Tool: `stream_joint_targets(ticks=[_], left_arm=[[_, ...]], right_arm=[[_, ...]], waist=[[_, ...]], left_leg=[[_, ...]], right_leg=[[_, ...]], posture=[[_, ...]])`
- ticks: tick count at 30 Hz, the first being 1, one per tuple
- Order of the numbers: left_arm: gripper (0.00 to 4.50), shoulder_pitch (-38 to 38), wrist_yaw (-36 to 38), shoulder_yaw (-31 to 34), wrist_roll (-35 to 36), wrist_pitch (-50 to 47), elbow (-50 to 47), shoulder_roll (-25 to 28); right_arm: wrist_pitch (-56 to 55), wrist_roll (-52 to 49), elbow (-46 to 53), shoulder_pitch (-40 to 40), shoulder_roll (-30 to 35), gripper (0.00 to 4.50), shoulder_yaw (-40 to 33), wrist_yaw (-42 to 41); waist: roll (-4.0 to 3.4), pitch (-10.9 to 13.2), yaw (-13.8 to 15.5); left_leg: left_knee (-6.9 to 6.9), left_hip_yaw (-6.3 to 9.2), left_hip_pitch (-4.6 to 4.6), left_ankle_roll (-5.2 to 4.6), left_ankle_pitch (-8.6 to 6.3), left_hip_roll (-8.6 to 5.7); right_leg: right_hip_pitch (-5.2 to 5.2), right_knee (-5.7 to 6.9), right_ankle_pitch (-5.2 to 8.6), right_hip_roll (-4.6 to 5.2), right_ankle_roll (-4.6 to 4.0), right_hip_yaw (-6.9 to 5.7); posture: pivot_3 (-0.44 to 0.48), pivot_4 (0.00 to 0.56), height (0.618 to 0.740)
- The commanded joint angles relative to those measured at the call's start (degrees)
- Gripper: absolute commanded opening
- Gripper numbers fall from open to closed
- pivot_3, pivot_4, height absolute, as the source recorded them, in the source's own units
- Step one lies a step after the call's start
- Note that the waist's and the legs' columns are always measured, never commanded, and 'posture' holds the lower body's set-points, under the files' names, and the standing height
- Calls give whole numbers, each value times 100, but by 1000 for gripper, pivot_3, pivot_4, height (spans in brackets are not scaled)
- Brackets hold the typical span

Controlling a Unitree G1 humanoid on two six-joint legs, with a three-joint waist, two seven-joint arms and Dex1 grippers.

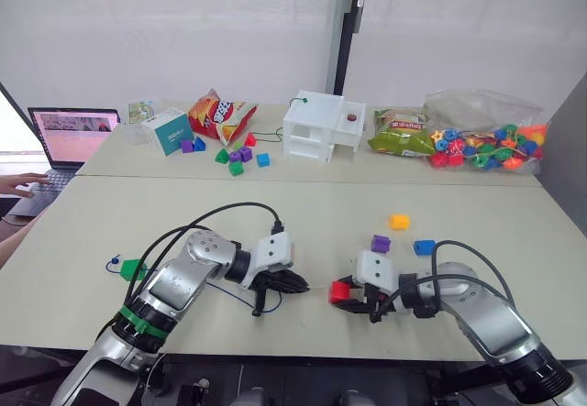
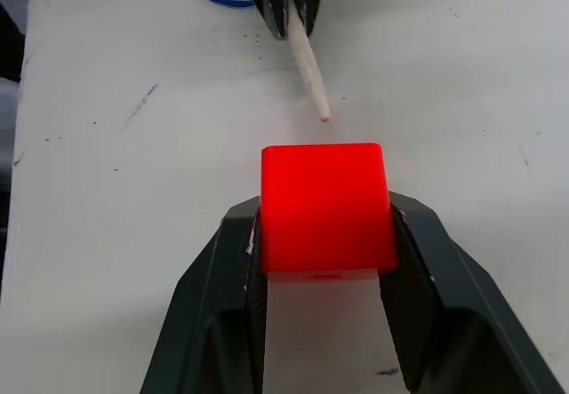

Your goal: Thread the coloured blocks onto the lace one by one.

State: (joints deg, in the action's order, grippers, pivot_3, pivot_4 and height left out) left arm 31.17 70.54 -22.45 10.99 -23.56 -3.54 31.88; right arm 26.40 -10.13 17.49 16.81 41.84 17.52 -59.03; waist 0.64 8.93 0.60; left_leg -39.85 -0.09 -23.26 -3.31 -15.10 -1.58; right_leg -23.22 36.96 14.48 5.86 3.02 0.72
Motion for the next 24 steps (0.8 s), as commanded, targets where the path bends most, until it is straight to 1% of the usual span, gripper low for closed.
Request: stream_joint_targets(ticks=[1, 10, 18, 24], left_arm=[[0, -52, -9, -24, -15, 103, -158, -12], [0, -165, 22, -112, -96, 95, -331, 76], [0, -153, -14, -239, -285, 164, -283, 9], [0, -93, -106, -229, -267, 105, -285, -168]], right_arm=[[-122, 31, 70, 17, 89, 1198, -15, -114], [-281, 264, -98, -9, 172, 1198, 121, -255], [-234, 361, -89, -10, 201, 1198, 194, -296], [-154, 354, -26, -44, 239, 1198, 235, -321]], waist=[[0, 0, 1], [0, 0, 5], [0, 0, 6], [0, 0, 8]], left_leg=[[0, 1, 0, 0, 0, 0], [-1, 1, 1, 0, 0, 1], [-1, 1, 3, 0, 0, 1], [-1, 1, 4, 0, 0, 1]], right_leg=[[0, 0, 0, 0, 0, 0], [2, 0, 0, 0, 0, 0], [4, 0, 0, 0, 0, -1], [5, 0, 0, 0, 0, 0]], posture=[[0, 150, 740], [0, 150, 740], [0, 150, 740], [0, 150, 740]])
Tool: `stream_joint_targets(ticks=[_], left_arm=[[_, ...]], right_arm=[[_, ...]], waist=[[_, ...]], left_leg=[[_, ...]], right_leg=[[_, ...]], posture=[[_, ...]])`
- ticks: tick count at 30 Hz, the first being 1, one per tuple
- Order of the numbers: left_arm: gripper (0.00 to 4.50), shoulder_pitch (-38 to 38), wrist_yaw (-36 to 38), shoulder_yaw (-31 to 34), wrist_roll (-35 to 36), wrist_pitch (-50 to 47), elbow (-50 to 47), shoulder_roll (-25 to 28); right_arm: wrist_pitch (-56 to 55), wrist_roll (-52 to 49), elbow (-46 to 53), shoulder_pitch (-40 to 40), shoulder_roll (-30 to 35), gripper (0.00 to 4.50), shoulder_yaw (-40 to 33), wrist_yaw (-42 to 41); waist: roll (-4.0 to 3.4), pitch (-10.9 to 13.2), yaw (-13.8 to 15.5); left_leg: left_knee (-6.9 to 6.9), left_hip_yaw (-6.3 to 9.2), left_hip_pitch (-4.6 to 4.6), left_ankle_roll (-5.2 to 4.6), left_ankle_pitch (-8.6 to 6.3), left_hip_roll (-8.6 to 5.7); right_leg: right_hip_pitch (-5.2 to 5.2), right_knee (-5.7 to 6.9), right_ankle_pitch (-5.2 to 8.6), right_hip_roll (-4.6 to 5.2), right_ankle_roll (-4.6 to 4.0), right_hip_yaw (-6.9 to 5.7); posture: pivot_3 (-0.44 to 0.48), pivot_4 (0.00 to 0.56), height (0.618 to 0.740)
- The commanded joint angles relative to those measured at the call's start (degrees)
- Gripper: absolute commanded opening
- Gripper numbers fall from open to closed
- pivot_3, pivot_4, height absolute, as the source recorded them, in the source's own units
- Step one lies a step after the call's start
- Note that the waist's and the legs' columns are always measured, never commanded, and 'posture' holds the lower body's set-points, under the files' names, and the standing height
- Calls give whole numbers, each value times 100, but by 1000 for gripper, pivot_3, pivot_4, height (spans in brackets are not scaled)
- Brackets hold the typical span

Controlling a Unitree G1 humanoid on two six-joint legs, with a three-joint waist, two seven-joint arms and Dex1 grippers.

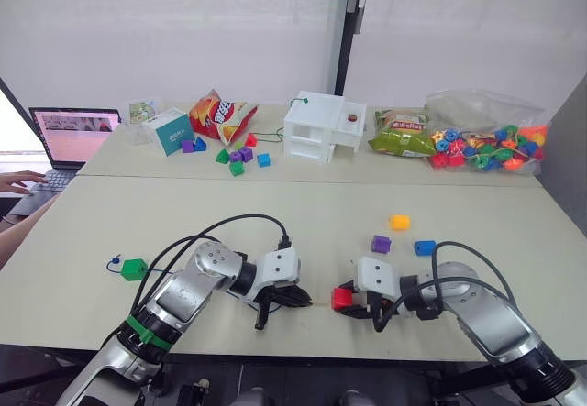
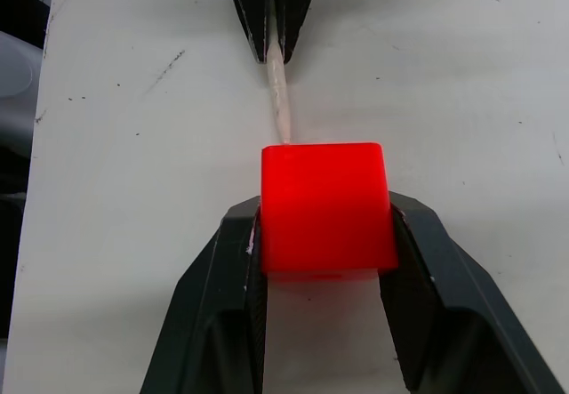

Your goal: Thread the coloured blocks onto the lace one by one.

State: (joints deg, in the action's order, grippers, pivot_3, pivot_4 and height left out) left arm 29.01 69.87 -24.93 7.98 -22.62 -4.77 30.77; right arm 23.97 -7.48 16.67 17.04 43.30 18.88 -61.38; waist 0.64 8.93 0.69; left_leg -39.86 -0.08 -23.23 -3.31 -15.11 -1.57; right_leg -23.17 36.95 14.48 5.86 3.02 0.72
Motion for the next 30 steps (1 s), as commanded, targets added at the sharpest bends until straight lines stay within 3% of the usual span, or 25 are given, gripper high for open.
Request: stream_joint_targets(ticks=[1, 20, 30], left_arm=[[0, 134, -48, 12, 27, 1, -168, -80], [0, 210, -269, -227, -99, -290, -326, -351], [0, 306, -667, -541, -246, -301, -122, -984]], right_arm=[[97, 86, 59, -65, 97, 1198, 104, -86], [205, 90, 132, -86, 118, 1198, 156, -68], [284, 73, 144, -111, 103, 1198, 101, -25]], waist=[[0, 0, 0], [0, 0, -6], [0, 0, 19]], left_leg=[[0, 0, 0, 0, 0, 0], [0, 0, 2, 0, 0, 1], [-2, 0, 3, 0, 0, 0]], right_leg=[[0, 0, 0, 0, 0, 0], [1, 1, 0, -2, 0, 1], [4, 1, 0, -2, 0, 1]], posture=[[0, 150, 740], [0, 150, 740], [0, 150, 740]])
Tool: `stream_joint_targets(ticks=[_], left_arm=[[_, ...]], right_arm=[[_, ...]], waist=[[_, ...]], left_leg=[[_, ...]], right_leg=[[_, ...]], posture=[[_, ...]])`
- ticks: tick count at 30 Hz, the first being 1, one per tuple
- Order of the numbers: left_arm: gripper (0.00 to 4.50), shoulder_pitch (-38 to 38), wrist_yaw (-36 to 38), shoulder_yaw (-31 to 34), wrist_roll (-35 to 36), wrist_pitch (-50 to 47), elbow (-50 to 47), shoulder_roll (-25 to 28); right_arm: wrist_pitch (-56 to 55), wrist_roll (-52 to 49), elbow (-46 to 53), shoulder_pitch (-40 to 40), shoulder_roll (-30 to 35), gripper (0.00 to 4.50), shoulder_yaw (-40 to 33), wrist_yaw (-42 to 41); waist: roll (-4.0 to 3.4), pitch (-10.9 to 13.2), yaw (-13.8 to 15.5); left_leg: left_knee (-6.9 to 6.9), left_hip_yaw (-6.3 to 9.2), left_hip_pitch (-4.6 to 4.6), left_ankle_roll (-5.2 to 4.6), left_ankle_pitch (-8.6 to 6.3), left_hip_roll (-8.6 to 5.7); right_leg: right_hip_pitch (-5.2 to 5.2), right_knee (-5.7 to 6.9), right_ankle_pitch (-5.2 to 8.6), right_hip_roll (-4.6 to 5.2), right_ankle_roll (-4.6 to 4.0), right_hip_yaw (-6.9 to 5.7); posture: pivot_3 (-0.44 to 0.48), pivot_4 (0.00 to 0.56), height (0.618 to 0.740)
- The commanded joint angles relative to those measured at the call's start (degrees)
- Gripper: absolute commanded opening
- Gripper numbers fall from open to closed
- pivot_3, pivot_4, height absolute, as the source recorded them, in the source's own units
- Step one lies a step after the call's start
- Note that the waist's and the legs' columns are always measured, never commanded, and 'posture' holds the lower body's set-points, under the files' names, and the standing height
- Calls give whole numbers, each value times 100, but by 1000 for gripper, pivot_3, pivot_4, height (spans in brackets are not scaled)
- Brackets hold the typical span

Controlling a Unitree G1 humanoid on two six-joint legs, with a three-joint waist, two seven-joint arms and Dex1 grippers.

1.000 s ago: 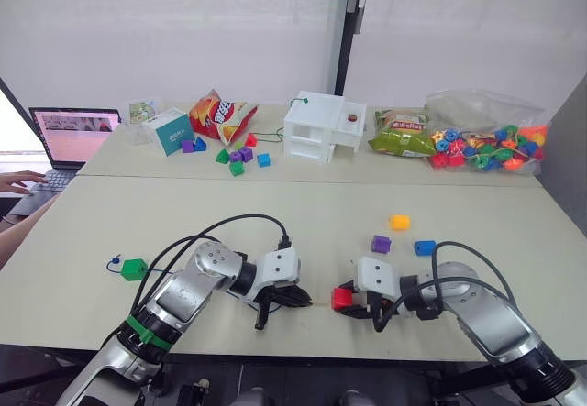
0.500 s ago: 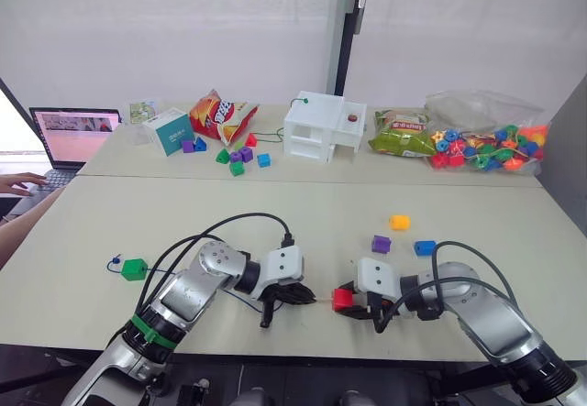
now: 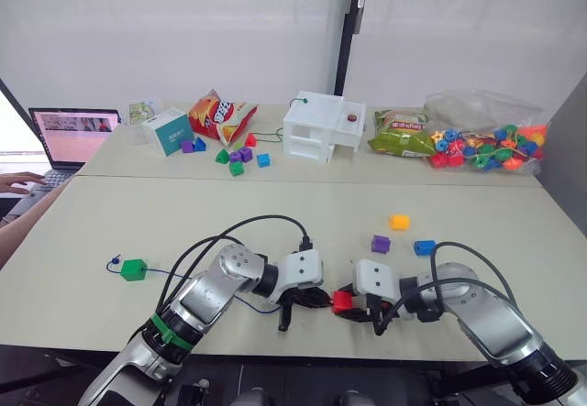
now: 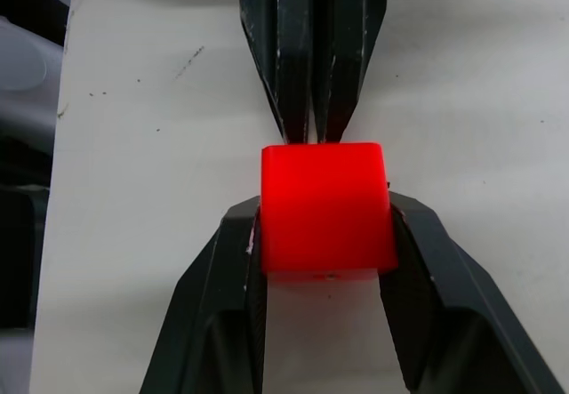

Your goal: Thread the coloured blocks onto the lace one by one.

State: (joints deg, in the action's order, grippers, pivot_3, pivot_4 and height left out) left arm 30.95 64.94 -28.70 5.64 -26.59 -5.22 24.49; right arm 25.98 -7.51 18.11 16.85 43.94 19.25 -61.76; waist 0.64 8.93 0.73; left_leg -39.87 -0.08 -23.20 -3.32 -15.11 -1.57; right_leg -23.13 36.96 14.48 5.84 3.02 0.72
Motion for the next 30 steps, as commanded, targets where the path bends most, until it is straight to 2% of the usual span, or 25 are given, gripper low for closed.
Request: stream_joint_targets(ticks=[1, 4, 6, 10, 12, 15, 19, 27, 30], left_arm=[[0, 93, -187, -197, -36, 123, -28, -404], [0, 32, -138, -149, -88, 247, 88, -373], [777, -8, -19, 52, 68, 275, 121, -269], [1980, -35, -22, 301, 134, 492, 101, -170], [2609, -144, 151, 655, 493, 373, -75, 11], [2609, -364, 437, 846, 650, 506, -138, 407], [2609, -486, 447, 818, 422, 1041, 200, 652], [2609, -498, 97, 568, -99, 1765, 872, 370], [1727, -538, 117, 547, -109, 1750, 915, 338]], right_arm=[[91, 74, 4, -95, 34, 1198, 59, 21], [120, 66, 32, -110, 28, 1198, 33, 36], [138, 55, 50, -131, 35, 1198, 4, 45], [155, 48, 61, -181, 55, 1198, -31, 81], [183, 28, 66, -243, 75, 1198, -79, 115], [205, 4, 83, -291, 95, 1198, -133, 154], [223, -25, 108, -319, 112, 1198, -186, 160], [344, -63, 200, -337, 111, 1198, -250, 189], [370, -77, 229, -347, 120, 1198, -256, 201]], waist=[[0, 0, 35], [1, -1, 59], [1, -1, 57], [1, -1, 27], [1, -1, 18], [1, -1, -7], [1, -1, 20], [1, -1, 22], [1, -1, 25]], left_leg=[[-2, 0, 2, 0, 0, -2], [-9, 1, 6, -1, 0, -3], [-11, 2, 8, -1, 0, -3], [-8, 1, 3, -1, 0, -2], [-6, 1, 2, -1, 0, -2], [-2, 1, 3, -1, 0, 2], [-1, 2, 5, -1, 0, 0], [-2, 0, 2, -1, 0, -4], [-2, 1, 3, -1, 0, -4]], right_leg=[[4, -1, 0, 3, 0, -1], [15, -6, -2, 4, 3, -2], [16, -6, -2, 4, 3, -2], [5, -1, -2, 4, 3, 0], [5, -1, -2, 4, 3, 0], [3, -2, -2, 3, 2, 1], [5, -4, -1, 5, 2, 0], [4, -5, -2, 9, 2, -1], [5, -4, -2, 9, 2, -1]], posture=[[0, 150, 740], [0, 150, 740], [0, 150, 740], [0, 150, 740], [0, 150, 740], [0, 150, 740], [0, 150, 740], [0, 150, 740], [0, 150, 740]])
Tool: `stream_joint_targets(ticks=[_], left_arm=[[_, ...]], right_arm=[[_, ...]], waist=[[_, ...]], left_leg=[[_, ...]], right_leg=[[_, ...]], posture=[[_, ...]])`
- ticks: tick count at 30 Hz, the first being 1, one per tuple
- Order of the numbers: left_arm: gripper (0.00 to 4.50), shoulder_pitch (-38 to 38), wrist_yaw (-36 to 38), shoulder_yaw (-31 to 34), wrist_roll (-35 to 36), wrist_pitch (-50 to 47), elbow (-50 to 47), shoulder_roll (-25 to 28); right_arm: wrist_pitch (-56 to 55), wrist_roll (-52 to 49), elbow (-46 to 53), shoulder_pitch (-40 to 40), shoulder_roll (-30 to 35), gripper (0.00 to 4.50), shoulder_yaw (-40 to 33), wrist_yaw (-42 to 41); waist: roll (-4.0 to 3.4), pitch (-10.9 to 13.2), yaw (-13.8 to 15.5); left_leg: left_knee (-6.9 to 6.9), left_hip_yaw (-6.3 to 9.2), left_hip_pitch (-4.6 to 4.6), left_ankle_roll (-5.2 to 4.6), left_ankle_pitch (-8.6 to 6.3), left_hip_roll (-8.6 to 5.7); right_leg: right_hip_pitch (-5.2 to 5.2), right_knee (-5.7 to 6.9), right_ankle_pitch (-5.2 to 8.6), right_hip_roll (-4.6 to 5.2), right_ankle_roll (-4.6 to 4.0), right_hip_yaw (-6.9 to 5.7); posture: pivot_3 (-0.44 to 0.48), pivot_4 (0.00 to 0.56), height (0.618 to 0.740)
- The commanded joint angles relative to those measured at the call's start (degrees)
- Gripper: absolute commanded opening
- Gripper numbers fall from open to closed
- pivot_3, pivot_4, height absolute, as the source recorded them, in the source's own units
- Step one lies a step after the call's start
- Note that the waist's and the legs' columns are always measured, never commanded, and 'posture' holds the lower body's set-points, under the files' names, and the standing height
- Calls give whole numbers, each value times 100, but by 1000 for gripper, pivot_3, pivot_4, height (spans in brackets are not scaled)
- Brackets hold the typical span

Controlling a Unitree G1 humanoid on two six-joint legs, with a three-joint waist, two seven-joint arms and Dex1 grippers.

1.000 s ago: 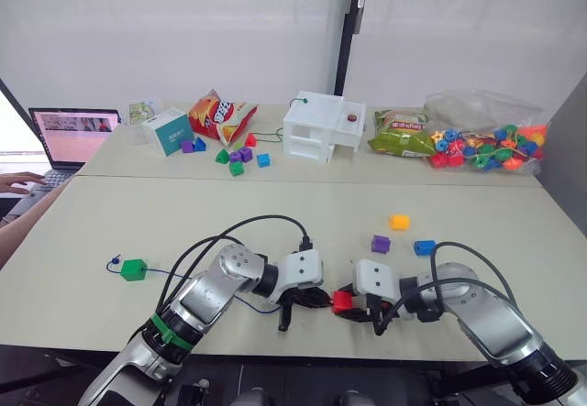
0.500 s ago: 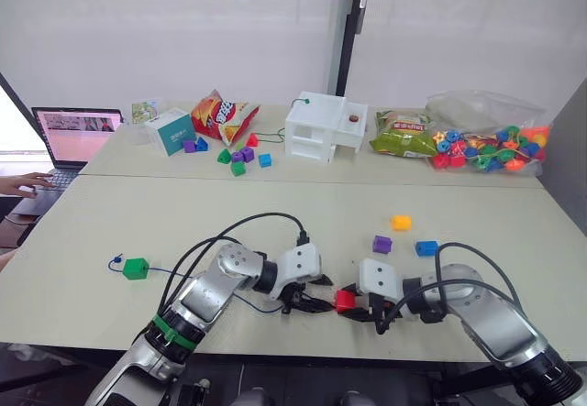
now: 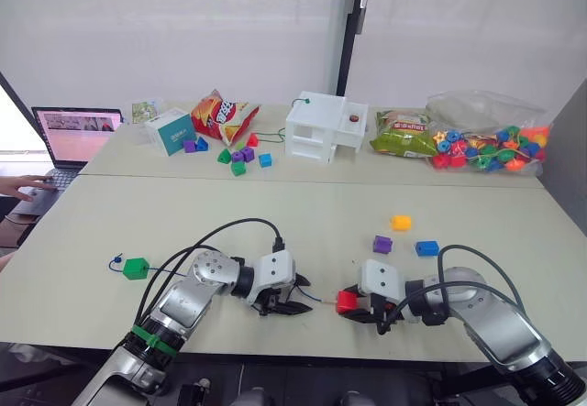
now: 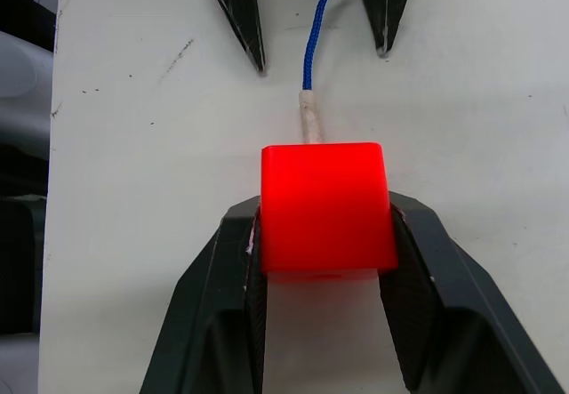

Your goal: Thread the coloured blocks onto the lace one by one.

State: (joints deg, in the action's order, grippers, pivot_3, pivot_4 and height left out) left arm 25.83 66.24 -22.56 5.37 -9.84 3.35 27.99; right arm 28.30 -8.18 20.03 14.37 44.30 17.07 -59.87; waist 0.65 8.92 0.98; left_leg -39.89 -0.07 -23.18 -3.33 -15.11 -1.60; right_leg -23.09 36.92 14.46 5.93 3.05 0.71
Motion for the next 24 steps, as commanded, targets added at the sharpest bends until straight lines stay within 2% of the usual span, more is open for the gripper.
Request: stream_joint_targets(ticks=[1, 5, 6, 12, 24], left_arm=[[1418, -39, 14, -76, -76, 71, 45, -9], [117, -59, 4, -139, -151, 37, -7, 5], [52, -49, 6, -154, -169, 42, -10, -2], [52, 41, -51, -192, -144, -131, -155, -190], [52, 251, -362, -511, -176, -691, -346, -929]], right_arm=[[139, -9, 38, -104, 88, 1198, -41, 15], [157, -10, 62, -112, 99, 1198, -45, 22], [160, -8, 61, -108, 99, 1198, -44, 22], [166, 3, 50, -93, 87, 1198, -38, 24], [154, 37, -27, -2, 54, 1198, 13, 3]], waist=[[0, 0, -2], [0, 0, -6], [0, 0, -5], [0, 0, 4], [0, 0, 0]], left_leg=[[0, 0, 0, 0, 0, 0], [1, 0, 1, 0, 0, 0], [1, 0, 1, 0, 0, 0], [0, 1, 1, -1, 0, 0], [-1, 0, 1, -1, 0, -1]], right_leg=[[0, 0, 0, 0, 0, 0], [0, 0, 0, 0, 0, 0], [0, 0, 0, 0, 0, 0], [3, -1, 0, 0, 0, -1], [3, 0, 0, -2, 1, -1]], posture=[[0, 150, 740], [0, 150, 740], [0, 150, 740], [0, 150, 740], [0, 150, 740]])
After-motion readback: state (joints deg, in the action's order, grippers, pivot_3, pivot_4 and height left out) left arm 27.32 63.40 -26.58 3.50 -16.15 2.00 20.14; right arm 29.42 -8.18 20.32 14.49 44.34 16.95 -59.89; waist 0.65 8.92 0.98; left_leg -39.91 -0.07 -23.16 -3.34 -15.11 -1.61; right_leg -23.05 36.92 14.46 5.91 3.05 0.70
